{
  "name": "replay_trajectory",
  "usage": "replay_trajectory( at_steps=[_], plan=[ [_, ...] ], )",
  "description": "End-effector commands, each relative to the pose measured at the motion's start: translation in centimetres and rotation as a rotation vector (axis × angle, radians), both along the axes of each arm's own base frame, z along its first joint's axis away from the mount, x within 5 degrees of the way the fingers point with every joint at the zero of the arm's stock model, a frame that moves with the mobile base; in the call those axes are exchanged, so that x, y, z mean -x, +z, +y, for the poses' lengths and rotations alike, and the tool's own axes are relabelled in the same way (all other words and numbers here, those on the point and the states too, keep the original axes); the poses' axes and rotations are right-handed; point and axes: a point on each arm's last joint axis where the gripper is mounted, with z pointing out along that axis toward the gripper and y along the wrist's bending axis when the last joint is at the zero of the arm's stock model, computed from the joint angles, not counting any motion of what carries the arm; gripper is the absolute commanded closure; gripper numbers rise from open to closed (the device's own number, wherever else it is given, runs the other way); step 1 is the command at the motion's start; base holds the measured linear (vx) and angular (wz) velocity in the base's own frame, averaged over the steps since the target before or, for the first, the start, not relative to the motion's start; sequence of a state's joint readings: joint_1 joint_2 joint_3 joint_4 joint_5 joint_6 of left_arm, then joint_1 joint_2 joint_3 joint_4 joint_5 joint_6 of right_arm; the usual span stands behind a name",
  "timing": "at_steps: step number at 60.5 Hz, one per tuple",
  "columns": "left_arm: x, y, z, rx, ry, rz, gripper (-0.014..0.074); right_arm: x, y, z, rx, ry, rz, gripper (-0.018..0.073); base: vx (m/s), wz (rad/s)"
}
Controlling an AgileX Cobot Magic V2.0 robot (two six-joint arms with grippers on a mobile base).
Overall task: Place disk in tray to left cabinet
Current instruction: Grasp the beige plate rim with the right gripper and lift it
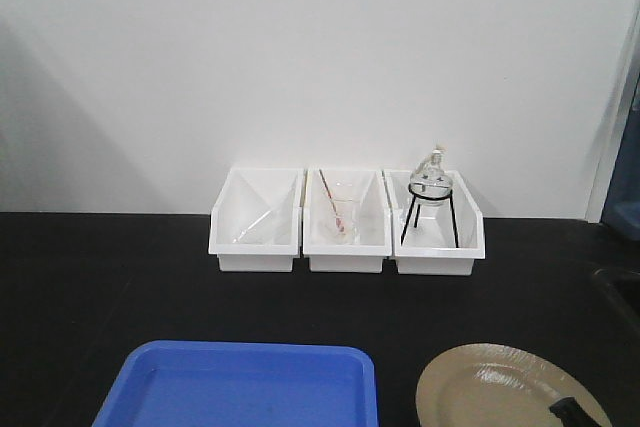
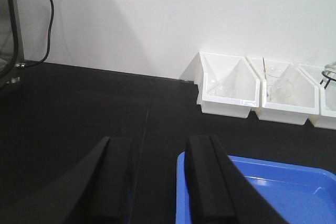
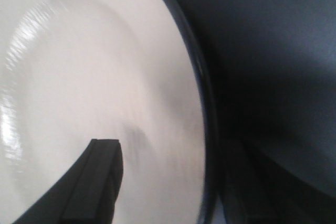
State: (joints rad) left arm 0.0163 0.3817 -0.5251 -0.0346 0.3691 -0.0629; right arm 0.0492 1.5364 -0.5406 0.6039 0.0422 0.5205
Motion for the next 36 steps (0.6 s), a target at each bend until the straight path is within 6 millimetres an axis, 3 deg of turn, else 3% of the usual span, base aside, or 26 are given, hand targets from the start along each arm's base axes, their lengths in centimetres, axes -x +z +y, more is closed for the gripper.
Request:
replay_trajectory(
  at_steps=[1,11,28,36],
  plan=[
    [-0.1,1.6,0.0,0.003,0.002,-0.096,0.0217,-0.9,1.2,-0.2,0.027,0.000,-0.080,0.0123,0.00,0.00],
    [-0.1,1.6,0.0,0.003,0.002,-0.096,0.0217,-1.1,1.4,-0.3,0.037,-0.009,-0.102,0.0227,0.00,0.00],
    [-0.1,1.7,0.0,0.003,0.003,-0.097,0.0217,-1.0,1.6,-0.3,0.051,0.009,-0.113,0.0571,0.00,0.00],
    [-0.1,1.7,0.0,0.003,0.003,-0.097,0.0217,-1.0,2.8,-0.4,0.097,0.048,-0.173,0.0571,0.00,0.00]
  ],
)
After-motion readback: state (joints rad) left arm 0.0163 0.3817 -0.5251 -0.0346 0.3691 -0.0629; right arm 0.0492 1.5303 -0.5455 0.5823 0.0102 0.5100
